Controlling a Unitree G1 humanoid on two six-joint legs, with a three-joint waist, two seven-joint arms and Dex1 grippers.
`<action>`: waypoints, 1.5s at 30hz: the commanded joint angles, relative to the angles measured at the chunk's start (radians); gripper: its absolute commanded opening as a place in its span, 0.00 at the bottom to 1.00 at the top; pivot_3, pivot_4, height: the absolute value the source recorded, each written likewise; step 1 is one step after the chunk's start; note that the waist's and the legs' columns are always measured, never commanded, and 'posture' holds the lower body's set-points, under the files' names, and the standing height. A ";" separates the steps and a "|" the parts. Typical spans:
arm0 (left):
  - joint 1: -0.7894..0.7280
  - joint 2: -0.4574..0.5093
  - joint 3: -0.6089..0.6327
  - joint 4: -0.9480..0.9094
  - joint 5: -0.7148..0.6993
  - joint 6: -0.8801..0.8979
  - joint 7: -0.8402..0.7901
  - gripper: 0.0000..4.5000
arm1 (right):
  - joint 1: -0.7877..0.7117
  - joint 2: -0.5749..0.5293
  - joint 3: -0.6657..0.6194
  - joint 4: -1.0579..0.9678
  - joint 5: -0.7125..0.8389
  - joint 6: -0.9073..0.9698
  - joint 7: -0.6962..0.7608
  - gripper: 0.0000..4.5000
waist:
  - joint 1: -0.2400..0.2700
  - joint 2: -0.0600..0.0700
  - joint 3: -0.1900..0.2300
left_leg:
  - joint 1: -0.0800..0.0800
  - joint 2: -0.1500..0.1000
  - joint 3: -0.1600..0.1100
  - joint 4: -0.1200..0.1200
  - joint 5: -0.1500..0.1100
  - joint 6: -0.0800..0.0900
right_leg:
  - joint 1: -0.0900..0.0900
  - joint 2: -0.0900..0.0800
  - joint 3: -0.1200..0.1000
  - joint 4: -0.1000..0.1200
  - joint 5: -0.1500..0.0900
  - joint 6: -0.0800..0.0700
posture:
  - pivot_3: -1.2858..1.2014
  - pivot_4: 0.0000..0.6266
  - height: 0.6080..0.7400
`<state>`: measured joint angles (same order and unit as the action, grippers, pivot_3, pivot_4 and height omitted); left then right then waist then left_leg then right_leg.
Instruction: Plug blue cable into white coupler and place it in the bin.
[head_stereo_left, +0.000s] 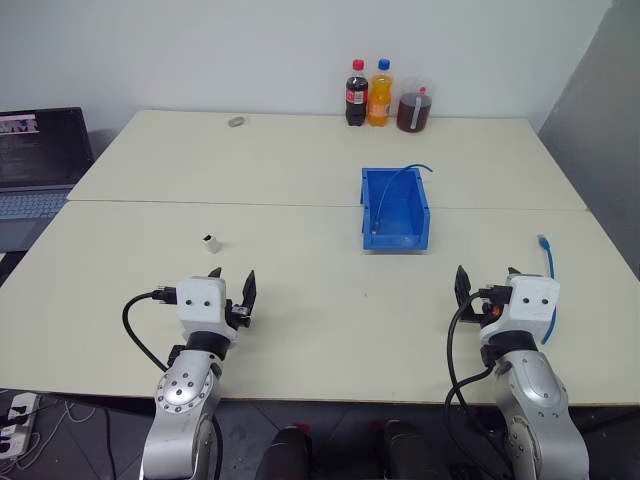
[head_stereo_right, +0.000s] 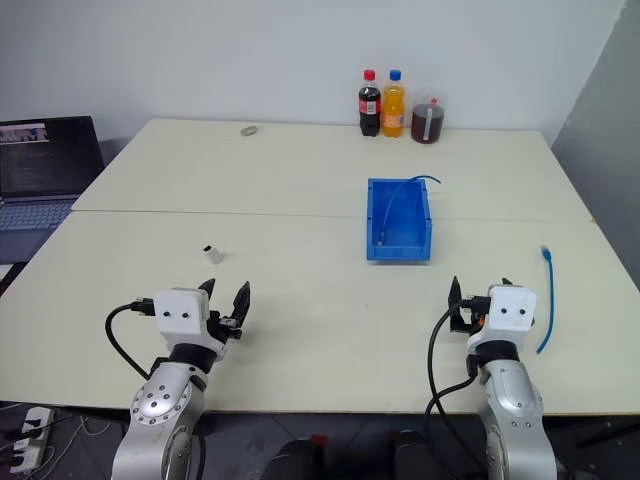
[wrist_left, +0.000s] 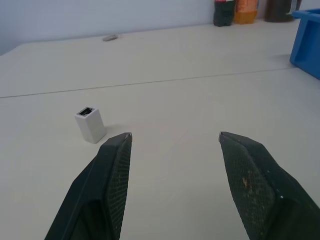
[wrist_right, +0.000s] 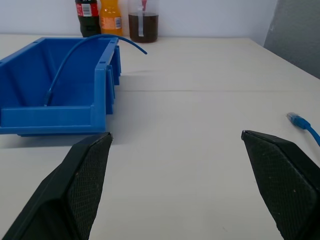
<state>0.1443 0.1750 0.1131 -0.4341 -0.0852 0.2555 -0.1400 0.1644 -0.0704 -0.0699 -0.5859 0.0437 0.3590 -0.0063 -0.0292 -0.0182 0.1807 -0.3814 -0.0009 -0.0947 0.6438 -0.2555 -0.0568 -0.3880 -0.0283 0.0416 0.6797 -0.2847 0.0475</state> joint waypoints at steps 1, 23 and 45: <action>0.009 -0.003 -0.006 -0.050 -0.023 -0.009 -0.012 0.65 | 0.014 0.001 0.010 -0.031 -0.009 -0.013 0.000 0.98 | 0.000 0.000 0.000 | 0.000 0.000 0.000 0.000 0.000 0.000 | 0.000 0.000 0.000 0.000 0.000 0.000 | 0.52 0.24 1.00; -0.120 0.125 -0.224 0.007 -0.181 0.019 -0.411 0.65 | -0.141 0.086 -0.051 -0.025 -0.049 0.211 -0.144 0.98 | 0.000 0.000 0.000 | 0.000 -0.001 -0.001 -0.001 0.000 0.000 | 0.000 -0.001 -0.001 -0.001 0.002 -0.004 | 0.52 0.24 1.00; -0.399 0.192 -0.401 0.067 -0.374 0.328 -0.684 0.65 | -0.380 -0.171 -0.516 0.202 0.075 0.733 -0.090 0.98 | -0.007 0.003 0.001 | -0.001 -0.001 0.000 -0.002 0.000 0.000 | -0.001 0.000 0.000 0.000 0.002 -0.005 | 0.52 0.24 1.00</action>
<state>-0.2432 0.3683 -0.2905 -0.3519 -0.4447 0.5854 -0.8176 -0.2054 -0.2230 -0.5572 -0.3920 0.0807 1.0682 -0.1388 -0.0366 -0.0154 0.1816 -0.3820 -0.0019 -0.0948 0.6420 -0.2556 -0.0563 -0.3887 -0.0281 0.0418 0.6792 -0.2828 0.0423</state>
